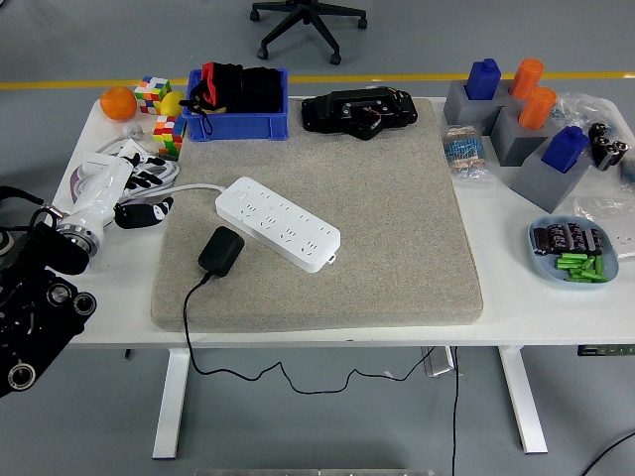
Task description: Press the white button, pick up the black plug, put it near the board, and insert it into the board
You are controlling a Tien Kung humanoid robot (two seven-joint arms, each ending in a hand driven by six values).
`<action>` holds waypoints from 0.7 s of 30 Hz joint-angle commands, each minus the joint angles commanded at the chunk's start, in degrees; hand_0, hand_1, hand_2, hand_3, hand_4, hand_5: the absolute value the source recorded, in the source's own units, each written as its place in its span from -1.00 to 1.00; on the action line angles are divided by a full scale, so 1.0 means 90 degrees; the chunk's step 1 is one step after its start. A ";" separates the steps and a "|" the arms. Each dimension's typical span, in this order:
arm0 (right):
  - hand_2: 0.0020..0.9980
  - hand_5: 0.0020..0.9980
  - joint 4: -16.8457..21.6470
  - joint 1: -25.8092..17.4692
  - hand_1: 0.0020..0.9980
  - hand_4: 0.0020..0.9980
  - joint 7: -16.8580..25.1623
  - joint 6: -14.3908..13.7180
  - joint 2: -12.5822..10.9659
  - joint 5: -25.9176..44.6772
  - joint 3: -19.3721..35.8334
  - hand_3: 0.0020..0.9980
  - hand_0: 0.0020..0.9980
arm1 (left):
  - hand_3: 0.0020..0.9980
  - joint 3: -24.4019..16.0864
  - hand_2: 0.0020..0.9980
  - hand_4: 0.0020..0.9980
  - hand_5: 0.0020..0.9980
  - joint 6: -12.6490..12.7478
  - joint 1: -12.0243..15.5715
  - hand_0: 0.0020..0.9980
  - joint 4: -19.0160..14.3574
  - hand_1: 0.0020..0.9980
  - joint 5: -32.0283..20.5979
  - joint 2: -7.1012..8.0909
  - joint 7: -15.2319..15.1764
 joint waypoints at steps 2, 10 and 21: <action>0.01 -0.23 -0.0001 -0.0001 -0.03 0.28 -0.0003 0.0003 0.0002 0.0002 -0.0002 0.00 0.11 | 0.53 0.0149 -0.33 -1.00 -1.00 -0.0034 -0.0088 -0.25 0.0056 -0.35 -0.0061 0.0022 0.0039; 0.01 -0.23 0.0001 0.0021 -0.03 0.28 -0.0007 0.0004 -0.0009 0.0020 -0.0039 0.00 0.11 | 0.50 0.1274 -0.59 -1.00 -1.00 -0.0077 -0.0793 -0.68 0.0522 -0.63 -0.0362 0.0028 -0.0002; 0.01 -0.22 -0.0002 0.0064 -0.03 0.28 -0.0006 0.0007 -0.0057 0.0057 -0.0165 0.00 0.11 | 0.46 0.2342 -0.71 -1.00 -1.00 -0.0131 -0.1587 -0.76 0.1139 -0.74 -0.0561 -0.0130 -0.0026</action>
